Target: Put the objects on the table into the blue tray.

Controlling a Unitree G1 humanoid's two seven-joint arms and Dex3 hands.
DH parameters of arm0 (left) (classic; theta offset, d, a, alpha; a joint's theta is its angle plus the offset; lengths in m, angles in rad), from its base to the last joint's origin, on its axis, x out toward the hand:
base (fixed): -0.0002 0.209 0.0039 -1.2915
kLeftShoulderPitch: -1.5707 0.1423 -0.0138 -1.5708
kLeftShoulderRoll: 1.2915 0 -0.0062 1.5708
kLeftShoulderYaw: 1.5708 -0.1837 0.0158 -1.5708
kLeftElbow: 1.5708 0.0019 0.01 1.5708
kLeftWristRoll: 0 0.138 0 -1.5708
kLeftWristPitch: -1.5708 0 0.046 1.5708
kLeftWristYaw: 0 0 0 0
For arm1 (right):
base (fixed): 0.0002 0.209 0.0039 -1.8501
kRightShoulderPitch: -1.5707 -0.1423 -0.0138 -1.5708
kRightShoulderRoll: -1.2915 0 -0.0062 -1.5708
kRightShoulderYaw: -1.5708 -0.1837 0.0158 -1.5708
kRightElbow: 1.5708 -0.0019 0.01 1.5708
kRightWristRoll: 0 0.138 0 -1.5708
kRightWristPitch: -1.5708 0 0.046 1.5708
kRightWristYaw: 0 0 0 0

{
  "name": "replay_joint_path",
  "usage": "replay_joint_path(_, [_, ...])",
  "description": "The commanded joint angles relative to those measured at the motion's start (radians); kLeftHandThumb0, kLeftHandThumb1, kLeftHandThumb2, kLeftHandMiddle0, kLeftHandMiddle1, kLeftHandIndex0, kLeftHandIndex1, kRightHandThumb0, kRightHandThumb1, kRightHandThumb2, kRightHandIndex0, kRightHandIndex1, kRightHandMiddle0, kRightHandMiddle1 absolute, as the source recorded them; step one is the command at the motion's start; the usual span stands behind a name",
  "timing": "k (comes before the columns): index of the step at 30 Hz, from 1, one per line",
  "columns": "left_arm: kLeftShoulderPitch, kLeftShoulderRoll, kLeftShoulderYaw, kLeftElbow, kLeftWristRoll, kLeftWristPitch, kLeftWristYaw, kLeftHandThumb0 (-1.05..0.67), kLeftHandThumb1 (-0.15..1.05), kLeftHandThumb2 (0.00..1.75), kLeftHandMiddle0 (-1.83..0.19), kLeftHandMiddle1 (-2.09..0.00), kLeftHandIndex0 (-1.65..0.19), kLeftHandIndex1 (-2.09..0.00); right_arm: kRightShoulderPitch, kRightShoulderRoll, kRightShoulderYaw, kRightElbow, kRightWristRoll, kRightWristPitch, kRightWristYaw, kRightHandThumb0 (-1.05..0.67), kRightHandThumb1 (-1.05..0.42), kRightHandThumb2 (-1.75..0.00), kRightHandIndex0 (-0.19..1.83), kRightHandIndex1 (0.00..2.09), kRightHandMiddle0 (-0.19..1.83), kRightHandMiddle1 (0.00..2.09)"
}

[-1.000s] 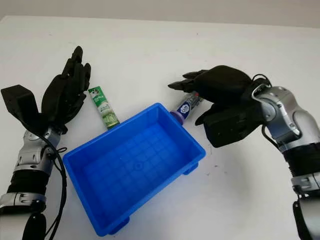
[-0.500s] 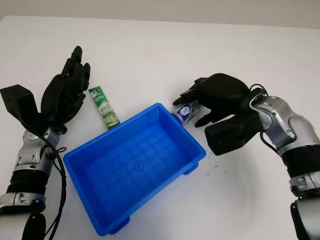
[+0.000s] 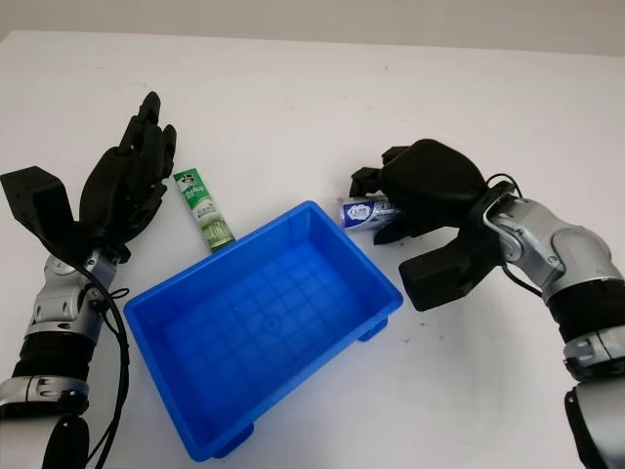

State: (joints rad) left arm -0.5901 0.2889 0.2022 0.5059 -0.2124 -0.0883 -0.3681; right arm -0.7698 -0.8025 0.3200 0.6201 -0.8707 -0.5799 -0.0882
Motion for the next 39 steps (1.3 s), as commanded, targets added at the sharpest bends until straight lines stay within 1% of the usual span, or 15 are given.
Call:
replay_joint_path(1, [-0.015, 0.010, 0.000, -0.001, -0.003, -0.006, -0.007, -0.79, 1.05, 0.63, 0.19, -0.02, 0.19, -0.01, -0.037, -0.018, -0.038, 0.001, 0.023, 0.024, -0.033, -0.47, -1.00, -0.06, 0.91, 2.09, 0.65, 2.08])
replay_joint_path(4, [-0.017, 0.011, 0.001, 0.004, -0.002, -0.009, -0.010, -0.78, 1.05, 0.63, 0.19, -0.02, 0.19, -0.01, -0.056, -0.007, -0.072, 0.009, 0.065, 0.040, -0.075, -0.43, -1.00, -0.06, 0.98, 2.09, 0.71, 2.09])
replay_joint_path(7, [-0.018, 0.013, 0.001, 0.009, 0.000, -0.011, -0.014, -0.78, 1.05, 0.64, 0.19, -0.02, 0.19, -0.01, -0.063, 0.023, -0.137, -0.035, 0.200, 0.072, -0.016, -0.41, -1.03, -0.06, 1.03, 2.09, 0.78, 2.09])
replay_joint_path(10, [-0.020, 0.012, 0.000, 0.011, 0.002, -0.012, -0.012, -0.79, 1.05, 0.63, 0.19, -0.02, 0.19, 0.00, -0.042, 0.086, -0.218, -0.191, 0.385, 0.204, 0.112, -0.39, -1.04, -0.06, 1.04, 2.09, 0.81, 2.09])
replay_joint_path(13, [-0.022, 0.011, -0.001, 0.014, 0.003, -0.011, -0.011, -0.79, 1.05, 0.63, 0.19, -0.01, 0.19, 0.00, -0.014, 0.134, -0.261, -0.362, 0.511, 0.268, 0.190, -0.35, -1.05, -0.08, 1.12, 2.09, 0.95, 2.09])
replay_joint_path(15, [-0.023, 0.009, -0.002, 0.018, 0.006, -0.014, -0.008, -0.79, 1.05, 0.63, 0.19, -0.02, 0.19, 0.00, 0.015, 0.163, -0.277, -0.492, 0.585, 0.321, 0.251, -0.35, -1.05, -0.11, 1.13, 2.09, 0.98, 2.09])
replay_joint_path(21, [-0.017, 0.000, -0.007, 0.004, 0.008, -0.006, 0.009, -0.80, 1.05, 0.62, 0.19, -0.03, 0.19, -0.02, 0.117, 0.233, -0.269, -0.825, 0.712, 0.480, 0.390, -0.38, -1.05, -0.10, 1.17, 2.09, 0.84, 2.09])
replay_joint_path(25, [-0.013, 0.002, -0.008, -0.002, 0.004, -0.001, 0.009, -0.81, 1.05, 0.62, 0.19, -0.03, 0.19, -0.01, 0.164, 0.243, -0.244, -0.956, 0.802, 0.583, 0.515, -0.41, -1.05, -0.13, 1.22, 2.09, 0.82, 2.09])
replay_joint_path(28, [-0.009, 0.004, -0.009, -0.005, 0.005, -0.005, 0.006, -0.80, 1.05, 0.63, 0.19, -0.01, 0.19, 0.00, 0.175, 0.218, -0.231, -0.997, 0.849, 0.624, 0.620, -0.43, -1.04, -0.10, 1.14, 2.09, 0.74, 2.09])
replay_joint_path(31, [-0.008, 0.003, -0.009, -0.006, 0.005, -0.007, 0.006, -0.80, 1.05, 0.63, 0.19, 0.00, 0.19, 0.00, 0.170, 0.193, -0.219, -0.989, 0.870, 0.622, 0.711, -0.47, -1.05, -0.07, 0.96, 2.09, 0.68, 2.09])
replay_joint_path(33, [-0.006, 0.000, -0.008, -0.011, 0.007, 0.000, 0.015, -0.81, 1.05, 0.63, 0.19, -0.01, 0.19, 0.00, 0.161, 0.171, -0.205, -0.985, 0.881, 0.647, 0.776, -0.49, -1.04, -0.06, 0.76, 2.09, 0.51, 2.08])
replay_joint_path(35, [-0.005, -0.002, -0.009, -0.016, 0.005, 0.004, 0.020, -0.80, 1.05, 0.63, 0.19, -0.02, 0.19, 0.00, 0.147, 0.144, -0.188, -0.977, 0.884, 0.661, 0.845, -0.53, -1.02, -0.05, 0.50, 1.99, 0.33, 1.94])
replay_joint_path(37, [-0.004, -0.004, -0.011, -0.020, 0.006, 0.007, 0.023, -0.80, 1.05, 0.62, 0.19, -0.03, 0.19, -0.01, 0.132, 0.123, -0.173, -0.965, 0.879, 0.648, 0.901, -0.59, -0.99, -0.05, 0.20, 1.79, 0.21, 1.57])
replay_joint_path(38, [-0.004, -0.005, -0.012, -0.021, 0.007, 0.008, 0.025, -0.79, 1.05, 0.62, 0.19, -0.03, 0.19, -0.01, 0.127, 0.116, -0.165, -0.960, 0.878, 0.641, 0.924, -0.61, -0.96, -0.05, 0.10, 1.62, 0.18, 1.33])
replay_joint_path(39, [-0.004, -0.006, -0.013, -0.022, 0.009, 0.009, 0.027, -0.79, 1.05, 0.62, 0.19, -0.04, 0.19, -0.02, 0.126, 0.112, -0.161, -0.956, 0.880, 0.635, 0.943, -0.65, -0.95, -0.05, 0.00, 1.27, 0.13, 0.98])
